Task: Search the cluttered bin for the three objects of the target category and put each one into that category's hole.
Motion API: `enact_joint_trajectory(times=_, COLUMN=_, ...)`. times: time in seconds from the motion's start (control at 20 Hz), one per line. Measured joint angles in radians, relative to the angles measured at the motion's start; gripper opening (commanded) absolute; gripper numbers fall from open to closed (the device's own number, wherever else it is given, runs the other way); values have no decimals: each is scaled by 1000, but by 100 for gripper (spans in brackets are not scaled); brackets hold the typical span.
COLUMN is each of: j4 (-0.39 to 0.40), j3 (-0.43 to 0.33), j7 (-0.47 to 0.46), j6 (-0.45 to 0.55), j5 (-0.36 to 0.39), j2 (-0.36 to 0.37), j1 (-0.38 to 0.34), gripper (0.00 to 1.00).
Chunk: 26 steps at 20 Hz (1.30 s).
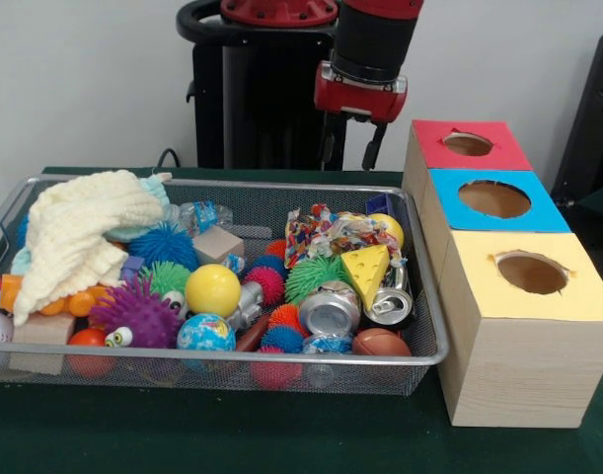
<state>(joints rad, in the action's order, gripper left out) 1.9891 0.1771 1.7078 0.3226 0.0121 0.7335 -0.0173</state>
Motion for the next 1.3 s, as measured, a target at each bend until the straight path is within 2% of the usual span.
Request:
enact_joint_trajectory(times=0.45, j4=22, j3=-15, j7=0, j6=0, j5=32, j2=32, j1=-63, gripper=100)
enact_joint_trajectory(times=0.65, j4=16, j3=-15, j7=0, j6=19, j5=32, j2=45, j1=-54, gripper=100)
enact_joint_trajectory(times=1.05, j4=-48, j3=-23, j7=0, j6=143, j5=32, j2=51, j1=-12, gripper=100)
enact_joint_trajectory(times=1.3, j4=-90, j3=-39, j7=0, j6=155, j5=32, j2=45, j1=0, gripper=100)
